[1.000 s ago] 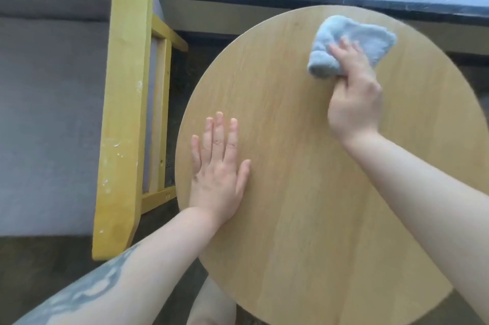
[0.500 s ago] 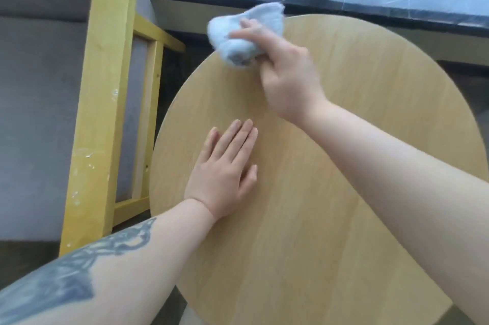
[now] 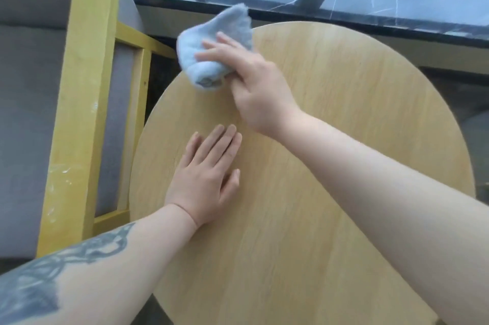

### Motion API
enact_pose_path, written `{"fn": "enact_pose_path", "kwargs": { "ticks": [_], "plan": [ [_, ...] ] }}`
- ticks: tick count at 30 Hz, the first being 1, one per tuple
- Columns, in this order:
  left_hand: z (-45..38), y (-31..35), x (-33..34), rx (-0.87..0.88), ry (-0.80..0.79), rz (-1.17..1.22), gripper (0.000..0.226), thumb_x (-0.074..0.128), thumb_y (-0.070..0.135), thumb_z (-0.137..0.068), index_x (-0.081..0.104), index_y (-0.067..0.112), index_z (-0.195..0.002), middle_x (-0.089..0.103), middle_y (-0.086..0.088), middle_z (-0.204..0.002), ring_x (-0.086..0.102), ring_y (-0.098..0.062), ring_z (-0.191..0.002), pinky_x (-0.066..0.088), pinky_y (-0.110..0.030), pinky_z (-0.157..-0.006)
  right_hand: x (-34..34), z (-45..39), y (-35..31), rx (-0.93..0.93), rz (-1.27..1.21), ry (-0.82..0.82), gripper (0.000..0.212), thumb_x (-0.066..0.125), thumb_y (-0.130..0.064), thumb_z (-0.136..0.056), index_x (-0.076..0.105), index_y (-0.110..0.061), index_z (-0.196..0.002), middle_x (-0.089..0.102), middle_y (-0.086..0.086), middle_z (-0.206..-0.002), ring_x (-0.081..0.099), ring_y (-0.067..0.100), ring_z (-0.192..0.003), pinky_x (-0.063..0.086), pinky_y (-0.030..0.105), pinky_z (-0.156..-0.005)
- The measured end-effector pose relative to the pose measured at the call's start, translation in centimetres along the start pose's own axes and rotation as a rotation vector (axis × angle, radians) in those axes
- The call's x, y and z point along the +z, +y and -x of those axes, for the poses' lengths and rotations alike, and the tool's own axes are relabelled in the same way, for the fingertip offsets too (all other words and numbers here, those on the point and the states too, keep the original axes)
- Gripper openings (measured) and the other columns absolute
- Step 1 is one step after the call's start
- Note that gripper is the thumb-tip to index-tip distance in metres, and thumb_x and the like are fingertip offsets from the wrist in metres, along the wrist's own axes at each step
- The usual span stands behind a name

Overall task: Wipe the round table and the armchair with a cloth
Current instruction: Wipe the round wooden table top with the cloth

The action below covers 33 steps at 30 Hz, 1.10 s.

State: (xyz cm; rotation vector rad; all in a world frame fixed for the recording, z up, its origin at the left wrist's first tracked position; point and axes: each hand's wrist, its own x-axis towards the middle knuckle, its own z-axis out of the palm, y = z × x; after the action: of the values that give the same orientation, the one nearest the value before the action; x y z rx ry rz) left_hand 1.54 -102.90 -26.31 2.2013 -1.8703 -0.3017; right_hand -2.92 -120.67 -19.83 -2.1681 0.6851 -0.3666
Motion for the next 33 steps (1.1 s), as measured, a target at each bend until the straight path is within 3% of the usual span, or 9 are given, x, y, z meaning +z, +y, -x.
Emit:
{"fn": "enact_pose_path", "kwargs": {
  "ticks": [3,6,13,18,21,23,29,31,33],
  "plan": [
    [0.2,0.1,0.0,0.013,-0.004,-0.024,0.057,0.038,0.035,-0.097,0.040,0.010,-0.148,0.037,-0.007,-0.155,0.028,-0.023,-0.146,0.021,-0.050,-0.118,-7.2,0.6,6.6,0.310,0.176,0.380,0.053,0.034,-0.004,-0.082,0.061,-0.022,-0.125,0.052,-0.003,-0.141,0.040,0.008,-0.133,0.027,0.016,-0.109],
    [0.7,0.3,0.2,0.009,-0.005,-0.018,0.057,0.039,0.035,-0.097,0.041,0.010,-0.148,0.037,-0.007,-0.154,0.028,-0.023,-0.145,0.022,-0.051,-0.117,-5.5,0.0,8.9,0.830,0.355,0.514,0.060,0.031,-0.006,-0.086,0.048,-0.032,-0.137,0.035,-0.008,-0.153,0.025,0.013,-0.143,0.021,0.035,-0.115],
    [0.9,0.7,0.0,-0.122,-0.145,0.099,0.049,0.041,0.036,-0.084,0.070,0.003,-0.106,0.069,-0.018,-0.107,0.063,-0.037,-0.099,0.049,-0.042,-0.088,9.9,0.0,-4.5,-0.059,0.192,-0.406,0.050,0.040,-0.006,-0.087,0.061,-0.036,-0.122,0.058,-0.010,-0.133,0.051,0.018,-0.121,0.040,0.035,-0.100],
    [2.1,0.9,0.0,0.079,0.041,0.082,0.051,0.051,0.018,-0.090,0.052,0.007,-0.139,0.048,-0.009,-0.147,0.039,-0.025,-0.139,0.024,-0.046,-0.117,0.0,-0.2,-0.6,0.093,0.170,0.173,0.056,0.037,-0.001,-0.079,0.061,-0.022,-0.126,0.055,-0.005,-0.136,0.049,0.017,-0.127,0.035,0.022,-0.106],
    [6.4,2.4,0.2,0.093,-0.047,0.162,0.063,0.053,0.013,-0.088,0.038,0.011,-0.149,0.033,-0.005,-0.157,0.022,-0.022,-0.148,0.014,-0.043,-0.121,-0.5,1.1,3.3,0.579,0.313,0.426,0.057,0.034,-0.007,-0.084,0.053,-0.026,-0.135,0.045,-0.004,-0.147,0.034,0.015,-0.140,0.024,0.026,-0.113],
    [10.1,4.1,0.7,0.130,-0.129,0.124,0.057,0.049,0.020,-0.091,0.042,0.013,-0.147,0.037,-0.003,-0.155,0.025,-0.021,-0.147,0.010,-0.040,-0.122,5.1,3.5,1.8,0.571,0.450,0.365,0.058,0.036,-0.005,-0.088,0.047,-0.028,-0.140,0.039,-0.006,-0.151,0.026,0.016,-0.144,0.024,0.039,-0.114],
    [12.2,4.6,1.7,0.119,-0.178,0.150,0.061,0.057,0.034,-0.089,0.041,0.021,-0.146,0.043,-0.001,-0.151,0.035,-0.014,-0.139,0.017,-0.035,-0.117,15.7,12.1,-7.9,-0.222,0.215,-0.323,0.054,0.030,-0.010,-0.084,0.065,-0.021,-0.124,0.057,-0.004,-0.136,0.045,0.015,-0.133,0.034,0.044,-0.109],
    [12.2,4.8,1.6,0.072,-0.105,0.250,0.044,0.071,0.029,-0.079,0.066,0.018,-0.121,0.068,-0.005,-0.120,0.060,-0.015,-0.112,0.039,-0.030,-0.102,11.8,10.9,-7.3,-0.232,0.171,-0.279,0.054,0.032,-0.003,-0.084,0.062,-0.019,-0.126,0.055,-0.002,-0.138,0.042,0.014,-0.135,0.035,0.044,-0.110],
    [12.4,4.8,1.5,0.115,-0.024,0.300,0.041,0.060,0.018,-0.083,0.065,0.011,-0.124,0.063,-0.007,-0.129,0.055,-0.021,-0.123,0.036,-0.036,-0.110,6.6,8.9,-4.1,-0.062,0.312,-0.040,0.057,0.036,0.004,-0.081,0.060,-0.017,-0.128,0.052,0.002,-0.141,0.039,0.016,-0.138,0.032,0.042,-0.113]
  ]
}}
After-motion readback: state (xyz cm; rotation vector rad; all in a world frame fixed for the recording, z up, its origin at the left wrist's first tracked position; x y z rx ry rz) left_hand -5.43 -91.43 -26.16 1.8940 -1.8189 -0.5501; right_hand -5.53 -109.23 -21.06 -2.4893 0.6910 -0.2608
